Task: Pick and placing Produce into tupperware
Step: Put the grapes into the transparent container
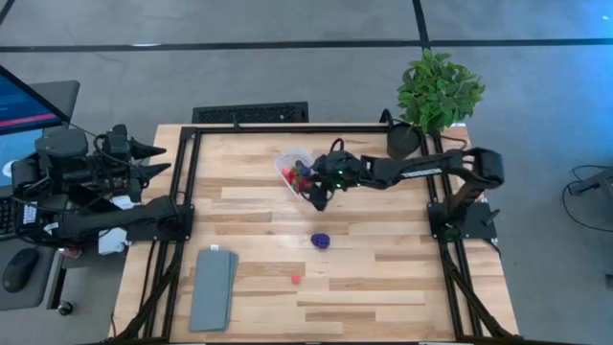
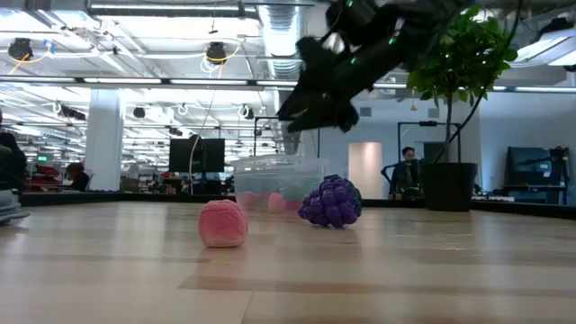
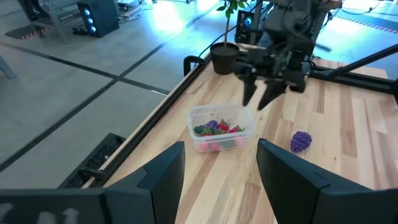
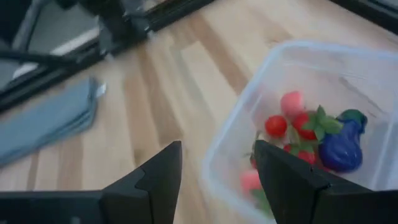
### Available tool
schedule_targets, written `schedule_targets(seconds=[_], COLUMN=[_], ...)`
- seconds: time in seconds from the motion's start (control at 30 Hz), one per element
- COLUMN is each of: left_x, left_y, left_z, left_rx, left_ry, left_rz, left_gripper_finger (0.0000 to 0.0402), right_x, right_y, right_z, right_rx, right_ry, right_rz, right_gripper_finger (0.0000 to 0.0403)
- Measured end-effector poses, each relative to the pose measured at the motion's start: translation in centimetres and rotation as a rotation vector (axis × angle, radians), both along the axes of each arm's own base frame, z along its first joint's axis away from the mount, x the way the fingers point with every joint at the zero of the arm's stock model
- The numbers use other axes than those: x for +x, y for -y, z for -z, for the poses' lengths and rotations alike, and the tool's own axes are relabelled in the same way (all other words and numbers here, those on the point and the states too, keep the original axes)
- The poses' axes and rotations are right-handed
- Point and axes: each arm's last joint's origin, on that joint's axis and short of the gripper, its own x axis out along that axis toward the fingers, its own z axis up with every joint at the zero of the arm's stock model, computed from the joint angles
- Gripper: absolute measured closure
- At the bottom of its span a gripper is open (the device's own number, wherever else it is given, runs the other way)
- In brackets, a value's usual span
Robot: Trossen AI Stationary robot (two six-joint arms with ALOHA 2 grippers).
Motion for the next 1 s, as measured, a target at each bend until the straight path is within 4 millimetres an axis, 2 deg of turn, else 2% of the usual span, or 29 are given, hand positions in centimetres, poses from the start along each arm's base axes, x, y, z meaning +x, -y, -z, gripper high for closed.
schedule_targets(seconds=[0.17,0.37,0.6,0.67,0.83,1.0], left_x=[0.0,0.0,0.0,0.0,0.0,0.0], left_y=[0.0,0.0,0.0,0.0,0.0,0.0], left_z=[0.0,0.0,0.0,0.0,0.0,0.0], left_rx=[0.011,0.016,0.015,0.014,0.004,-0.004], left_ry=[-0.005,-0.007,-0.007,-0.007,-0.003,0.002], left_rz=[0.005,0.007,0.006,0.006,0.005,0.007], left_gripper_finger=[0.0212,0.0212,0.0212,0.0212,0.0212,0.0212], right_x=[-2.2,-3.8,-3.8,-3.1,-2.6,-2.2], right_y=[-2.4,-5.3,-8.6,-9.5,-11.0,-12.2], right_z=[-1.9,-1.9,-0.1,0.4,1.6,3.3], right_rx=[-0.027,-0.021,-0.041,-0.052,-0.041,-0.01], right_ry=[-0.111,-0.245,-0.343,-0.322,-0.328,-0.358], right_rz=[-0.091,-0.176,-0.25,-0.25,-0.243,-0.24], right_gripper_finger=[0.0177,0.0177,0.0177,0.0177,0.0172,0.015])
